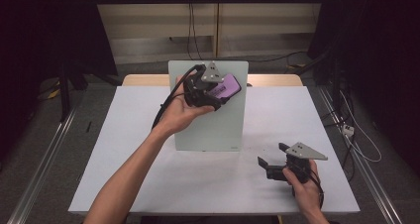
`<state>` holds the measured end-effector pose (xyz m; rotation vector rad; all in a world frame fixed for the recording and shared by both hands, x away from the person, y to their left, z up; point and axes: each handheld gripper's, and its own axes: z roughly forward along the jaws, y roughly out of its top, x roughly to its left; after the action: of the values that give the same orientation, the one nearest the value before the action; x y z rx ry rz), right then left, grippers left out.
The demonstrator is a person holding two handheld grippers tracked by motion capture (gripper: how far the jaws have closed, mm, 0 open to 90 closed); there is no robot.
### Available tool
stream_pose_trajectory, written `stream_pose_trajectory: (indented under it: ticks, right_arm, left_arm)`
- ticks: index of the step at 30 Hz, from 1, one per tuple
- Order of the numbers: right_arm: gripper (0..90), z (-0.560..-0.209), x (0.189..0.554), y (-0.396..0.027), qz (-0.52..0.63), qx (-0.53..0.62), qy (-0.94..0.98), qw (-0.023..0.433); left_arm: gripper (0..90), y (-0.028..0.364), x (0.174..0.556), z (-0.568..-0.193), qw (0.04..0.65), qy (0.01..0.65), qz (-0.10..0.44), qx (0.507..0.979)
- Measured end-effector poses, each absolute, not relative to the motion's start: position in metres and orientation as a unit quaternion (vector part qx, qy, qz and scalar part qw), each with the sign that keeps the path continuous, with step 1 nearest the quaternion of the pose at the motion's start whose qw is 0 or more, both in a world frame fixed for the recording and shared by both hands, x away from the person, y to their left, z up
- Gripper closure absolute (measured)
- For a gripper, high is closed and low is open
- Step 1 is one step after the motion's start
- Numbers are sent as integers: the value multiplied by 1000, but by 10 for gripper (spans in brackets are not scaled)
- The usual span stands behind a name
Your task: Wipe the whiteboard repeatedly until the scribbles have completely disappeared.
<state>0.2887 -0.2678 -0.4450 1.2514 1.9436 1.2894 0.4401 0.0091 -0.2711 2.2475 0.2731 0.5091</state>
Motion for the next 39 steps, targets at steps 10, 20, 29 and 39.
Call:
stream_pose_trajectory:
  ticks: [10,20,29,39]
  right_arm:
    - [63,-445,288,-269,473,457,712,247]
    - [62,-445,288,-268,473,458,712,244]
    - [63,-445,288,-268,473,457,712,244]
    - [62,-445,288,-268,473,458,712,244]
  left_arm:
    - [412,-6,432,-286,383,92,195,898]
    - [411,8,440,-269,414,114,205,879]
    - [411,26,447,-248,435,140,231,859]
    - [412,24,445,-249,427,137,242,860]
